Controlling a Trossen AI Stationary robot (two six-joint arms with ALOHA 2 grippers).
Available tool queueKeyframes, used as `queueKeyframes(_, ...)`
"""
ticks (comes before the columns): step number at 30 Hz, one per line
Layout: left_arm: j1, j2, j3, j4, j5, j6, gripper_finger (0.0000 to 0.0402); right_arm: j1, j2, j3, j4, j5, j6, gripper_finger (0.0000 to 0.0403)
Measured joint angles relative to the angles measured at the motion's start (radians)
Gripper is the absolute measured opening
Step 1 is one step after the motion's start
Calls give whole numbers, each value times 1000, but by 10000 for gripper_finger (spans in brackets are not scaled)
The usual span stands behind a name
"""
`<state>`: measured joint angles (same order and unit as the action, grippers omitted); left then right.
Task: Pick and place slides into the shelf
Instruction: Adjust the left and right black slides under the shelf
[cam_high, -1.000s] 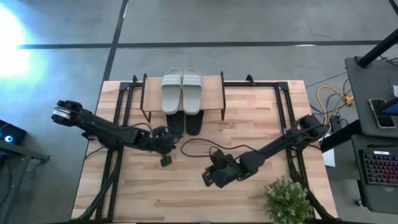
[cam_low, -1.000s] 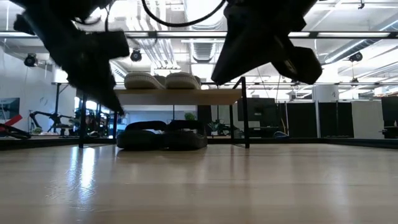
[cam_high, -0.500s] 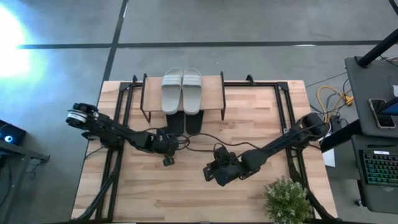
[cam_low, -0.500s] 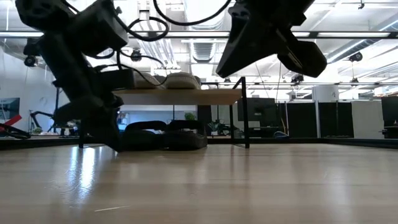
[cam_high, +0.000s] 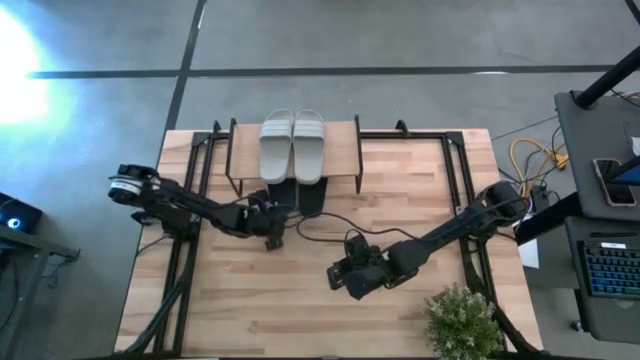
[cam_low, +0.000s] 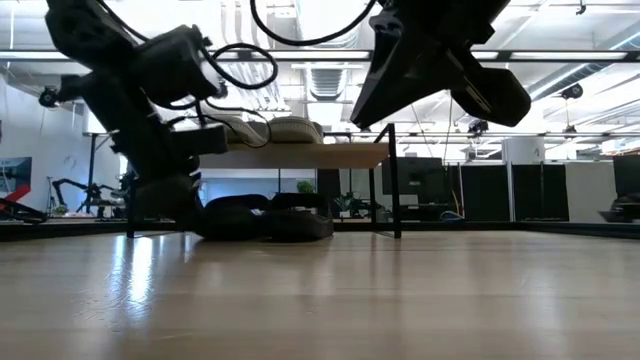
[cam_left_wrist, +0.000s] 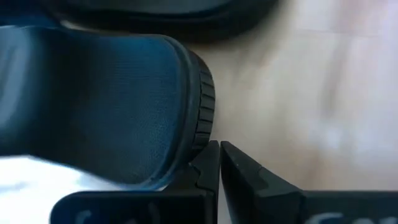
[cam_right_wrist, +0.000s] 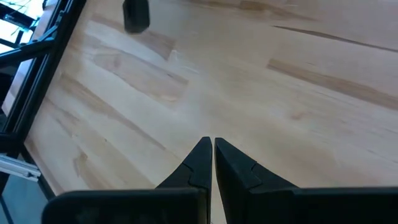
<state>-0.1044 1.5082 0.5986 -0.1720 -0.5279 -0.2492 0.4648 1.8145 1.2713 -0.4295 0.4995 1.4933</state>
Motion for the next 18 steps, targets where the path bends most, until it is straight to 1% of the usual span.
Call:
queueKeyframes(4,50,0,-4,-2,-67,5,0,0,0,0,-10,0,0,12)
queueKeyframes(9,75,-4,-11,-37,-56,-9,0,0,0,0,-30,0,29,12)
queueKeyframes(11,74,-7,-10,-55,-42,-44,0,2,0,0,-44,0,33,12)
queueKeyframes(15,27,-28,0,-55,8,-145,0,4,1,0,-47,0,33,12)
queueKeyframes(18,-45,-64,19,-42,19,-159,0,4,1,0,-46,-2,33,12)
